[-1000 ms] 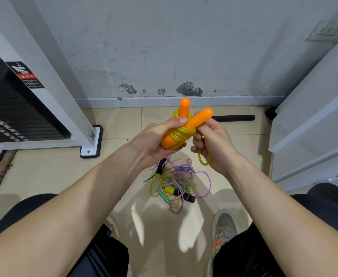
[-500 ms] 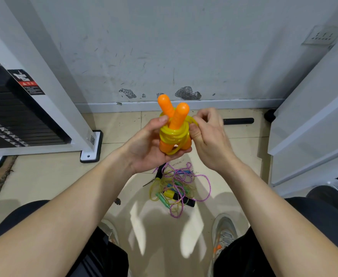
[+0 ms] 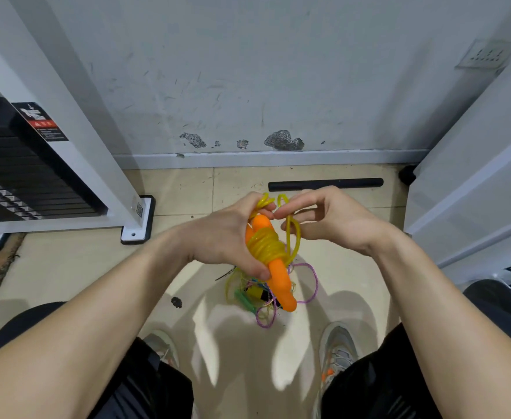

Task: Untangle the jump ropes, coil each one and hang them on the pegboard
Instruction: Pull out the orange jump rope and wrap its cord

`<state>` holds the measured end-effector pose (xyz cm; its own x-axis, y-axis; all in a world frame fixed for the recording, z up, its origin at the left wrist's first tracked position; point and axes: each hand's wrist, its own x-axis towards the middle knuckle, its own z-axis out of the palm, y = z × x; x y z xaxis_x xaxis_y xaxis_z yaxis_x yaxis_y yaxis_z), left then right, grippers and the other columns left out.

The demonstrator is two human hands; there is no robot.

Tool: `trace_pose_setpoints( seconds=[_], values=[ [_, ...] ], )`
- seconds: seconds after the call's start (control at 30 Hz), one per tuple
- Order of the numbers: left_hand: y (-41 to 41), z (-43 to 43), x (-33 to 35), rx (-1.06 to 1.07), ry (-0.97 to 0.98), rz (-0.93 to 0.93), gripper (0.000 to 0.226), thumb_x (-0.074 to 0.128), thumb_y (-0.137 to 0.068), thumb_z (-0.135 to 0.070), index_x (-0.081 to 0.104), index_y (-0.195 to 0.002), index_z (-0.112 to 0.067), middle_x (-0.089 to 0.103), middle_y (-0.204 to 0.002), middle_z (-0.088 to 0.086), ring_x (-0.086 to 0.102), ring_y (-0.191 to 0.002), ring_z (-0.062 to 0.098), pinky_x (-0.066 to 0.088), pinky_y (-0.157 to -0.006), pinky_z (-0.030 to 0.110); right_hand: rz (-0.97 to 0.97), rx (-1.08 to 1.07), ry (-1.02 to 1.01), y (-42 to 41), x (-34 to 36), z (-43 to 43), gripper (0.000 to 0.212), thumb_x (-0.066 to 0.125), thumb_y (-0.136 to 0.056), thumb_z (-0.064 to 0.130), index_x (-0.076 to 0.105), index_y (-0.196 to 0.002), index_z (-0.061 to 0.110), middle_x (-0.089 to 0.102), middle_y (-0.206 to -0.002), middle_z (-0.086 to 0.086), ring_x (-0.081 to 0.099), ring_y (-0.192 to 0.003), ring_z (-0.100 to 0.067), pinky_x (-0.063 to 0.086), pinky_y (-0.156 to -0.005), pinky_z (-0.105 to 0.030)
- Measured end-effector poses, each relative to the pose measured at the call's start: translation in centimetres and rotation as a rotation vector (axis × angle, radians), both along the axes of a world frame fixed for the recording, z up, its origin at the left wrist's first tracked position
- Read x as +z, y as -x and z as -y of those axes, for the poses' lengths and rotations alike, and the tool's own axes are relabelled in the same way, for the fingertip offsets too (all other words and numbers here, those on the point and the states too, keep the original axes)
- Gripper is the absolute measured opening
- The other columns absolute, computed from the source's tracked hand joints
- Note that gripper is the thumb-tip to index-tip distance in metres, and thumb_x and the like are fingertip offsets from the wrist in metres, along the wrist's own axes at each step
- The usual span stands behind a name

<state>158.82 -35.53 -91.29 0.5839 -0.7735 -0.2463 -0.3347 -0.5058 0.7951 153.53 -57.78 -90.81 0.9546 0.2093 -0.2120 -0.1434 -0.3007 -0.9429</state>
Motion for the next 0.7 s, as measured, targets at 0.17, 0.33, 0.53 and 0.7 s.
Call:
trace_pose_setpoints(
  seconds=[0.17, 0.33, 0.53, 0.7],
  values=[
    [0.6, 1.1, -1.1, 0.002, -0.003, 0.229, 0.112, 0.097, -0.052, -0.035, 0.028, -0.139, -0.021, 0.039, -0.119, -0.009, 0.041, -0.103, 0.003, 0.036, -0.075, 0.006, 0.036, -0.123, -0.072, -0.3, -0.6, -1.0, 0.013, 0.068, -0.087, 0.0, 0.078, -0.093, 0.006, 0.077, -0.096, -0.01, 0.073, -0.093, -0.025, 0.058, -0.088, -0.034],
    [0.4, 1.1, -1.7, 0.026, -0.007, 0.27, 0.121, 0.097, -0.05, -0.043, 0.022, -0.143, -0.019, 0.035, -0.125, -0.008, 0.037, -0.113, 0.003, 0.034, -0.087, 0.016, 0.096, -0.296, -0.079, -0.5, -1.5, -2.4, 0.016, 0.071, -0.087, -0.004, 0.073, -0.084, 0.012, 0.075, -0.082, -0.01, 0.074, -0.075, -0.019, 0.058, -0.077, -0.031],
    [0.4, 1.2, -1.4, 0.073, 0.033, 0.158, 0.116, 0.093, -0.05, -0.052, 0.024, -0.14, -0.03, 0.04, -0.128, -0.014, 0.043, -0.112, 0.002, 0.039, -0.087, 0.012, 0.127, -0.417, -0.189, -0.3, -1.6, -2.7, 0.036, 0.069, -0.085, -0.011, 0.049, -0.104, 0.012, 0.071, -0.104, -0.016, 0.076, -0.082, -0.03, 0.061, -0.075, -0.035],
    [0.5, 1.0, -1.1, 0.196, 0.197, -0.154, 0.083, 0.071, -0.065, -0.067, 0.037, -0.135, -0.037, 0.05, -0.137, -0.019, 0.054, -0.123, 0.005, 0.049, -0.103, 0.04, 0.132, -0.453, -0.209, -0.4, -2.4, -2.9, 0.038, 0.064, -0.091, -0.006, 0.06, -0.126, 0.01, 0.075, -0.102, -0.013, 0.075, -0.085, -0.021, 0.06, -0.077, -0.029]
  ],
)
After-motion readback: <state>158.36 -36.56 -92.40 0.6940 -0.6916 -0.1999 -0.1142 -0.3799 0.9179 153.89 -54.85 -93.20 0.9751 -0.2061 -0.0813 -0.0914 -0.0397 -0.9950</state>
